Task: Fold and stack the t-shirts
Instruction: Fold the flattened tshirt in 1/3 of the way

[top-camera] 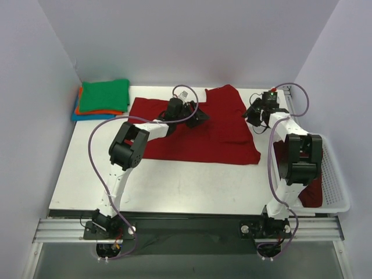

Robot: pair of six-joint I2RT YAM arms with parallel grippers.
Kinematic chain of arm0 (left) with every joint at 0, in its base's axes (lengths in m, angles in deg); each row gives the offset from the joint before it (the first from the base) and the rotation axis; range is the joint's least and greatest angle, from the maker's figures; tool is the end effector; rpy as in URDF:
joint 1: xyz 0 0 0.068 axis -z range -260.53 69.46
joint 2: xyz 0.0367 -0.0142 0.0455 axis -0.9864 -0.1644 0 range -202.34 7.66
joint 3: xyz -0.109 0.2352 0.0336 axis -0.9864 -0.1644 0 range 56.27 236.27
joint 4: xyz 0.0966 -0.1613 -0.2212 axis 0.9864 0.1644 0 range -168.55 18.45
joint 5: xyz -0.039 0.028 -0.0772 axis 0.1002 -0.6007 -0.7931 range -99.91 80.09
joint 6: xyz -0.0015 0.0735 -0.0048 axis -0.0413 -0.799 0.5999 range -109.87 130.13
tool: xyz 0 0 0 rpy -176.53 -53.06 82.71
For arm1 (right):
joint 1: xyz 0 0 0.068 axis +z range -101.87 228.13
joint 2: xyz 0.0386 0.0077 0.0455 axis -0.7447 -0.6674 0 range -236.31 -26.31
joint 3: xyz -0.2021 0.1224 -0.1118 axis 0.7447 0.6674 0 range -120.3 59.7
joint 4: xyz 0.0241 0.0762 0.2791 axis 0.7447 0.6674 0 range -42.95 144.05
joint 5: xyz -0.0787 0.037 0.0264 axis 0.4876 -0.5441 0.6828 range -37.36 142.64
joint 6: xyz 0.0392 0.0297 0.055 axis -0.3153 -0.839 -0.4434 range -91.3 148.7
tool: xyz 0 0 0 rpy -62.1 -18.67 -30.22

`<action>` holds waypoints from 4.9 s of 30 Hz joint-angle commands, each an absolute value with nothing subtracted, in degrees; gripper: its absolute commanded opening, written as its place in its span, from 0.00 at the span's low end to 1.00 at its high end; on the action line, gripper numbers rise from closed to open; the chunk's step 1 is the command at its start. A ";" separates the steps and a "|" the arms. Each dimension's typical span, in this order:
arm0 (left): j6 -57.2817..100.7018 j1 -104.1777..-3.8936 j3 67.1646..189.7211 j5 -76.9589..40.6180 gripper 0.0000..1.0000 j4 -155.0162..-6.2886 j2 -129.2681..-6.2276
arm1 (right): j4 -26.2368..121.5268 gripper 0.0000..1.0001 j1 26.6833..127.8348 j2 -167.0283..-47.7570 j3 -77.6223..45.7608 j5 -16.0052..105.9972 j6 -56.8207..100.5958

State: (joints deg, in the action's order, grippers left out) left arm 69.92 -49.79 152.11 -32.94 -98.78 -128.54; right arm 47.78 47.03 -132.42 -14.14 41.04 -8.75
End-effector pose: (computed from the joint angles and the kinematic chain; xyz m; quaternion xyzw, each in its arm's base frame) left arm 0.4806 -0.3140 0.1103 -0.0907 0.8063 -0.5138 0.2786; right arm 0.4679 0.0033 0.1862 0.2431 0.8412 0.2324 0.4234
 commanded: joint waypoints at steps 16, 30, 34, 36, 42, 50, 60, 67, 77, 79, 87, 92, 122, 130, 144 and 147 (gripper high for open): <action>66.47 -50.91 117.55 -14.77 0.28 -90.19 -94.51 | 51.01 0.35 59.65 -113.24 6.07 48.07 -12.69; 66.11 -63.30 93.63 -4.02 0.44 -85.23 -77.34 | 57.85 0.43 59.12 -110.51 12.16 55.10 -12.78; 66.91 -64.98 89.94 -1.49 0.50 -82.69 -72.51 | 58.56 0.45 58.68 -106.75 15.83 55.71 -13.83; 68.48 -64.98 87.75 1.76 0.53 -78.67 -68.05 | 58.65 0.47 58.77 -104.46 17.42 56.24 -14.19; 70.69 -66.38 85.28 12.06 0.55 -71.34 -63.27 | 59.53 0.55 58.50 -99.52 22.43 58.44 -15.16; 72.18 -70.86 83.70 9.25 0.50 -79.06 -69.68 | 59.18 0.56 56.04 -102.86 22.79 59.40 -14.01; 70.95 -73.94 82.73 6.09 0.46 -85.40 -74.69 | 57.51 0.55 52.26 -107.08 21.12 60.11 -13.40; 69.72 -74.03 83.78 8.81 0.17 -81.81 -74.17 | 56.89 0.24 52.35 -109.28 20.42 61.34 -13.13; 69.46 -74.03 84.05 15.48 0.00 -65.31 -59.69 | 63.48 0.00 56.75 -101.30 17.78 63.19 -14.27; 69.54 -74.12 84.05 16.98 0.00 -61.96 -56.69 | 65.59 0.00 57.01 -96.99 19.26 62.31 -14.80; 73.32 -74.03 80.71 19.44 0.00 -46.13 -41.57 | 78.59 0.00 57.27 -77.06 26.39 61.78 -20.07; 77.10 -74.03 79.39 20.94 0.00 -34.98 -31.75 | 89.04 0.00 57.18 -67.72 28.68 60.82 -24.82; 59.35 -59.89 98.20 -3.30 0.73 -58.68 -51.75 | 73.59 0.38 53.06 -120.85 -10.08 54.40 -3.29; 58.38 -59.18 93.11 -11.75 0.73 -62.02 -54.57 | 71.49 0.38 54.54 -131.16 -12.80 54.39 -2.76; 60.05 -59.35 86.86 -12.55 0.73 -62.65 -55.27 | 74.38 0.11 56.66 -137.67 -16.58 63.18 -4.53; 60.49 -59.97 86.51 -10.53 0.73 -61.59 -56.23 | 77.09 0.08 56.92 -137.84 -19.48 66.43 -2.16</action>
State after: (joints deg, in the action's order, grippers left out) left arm 59.69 -59.52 86.78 -12.72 -61.49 -55.34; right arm 72.37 56.60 -137.07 -15.52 60.10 -4.14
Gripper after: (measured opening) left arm 0.734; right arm 0.094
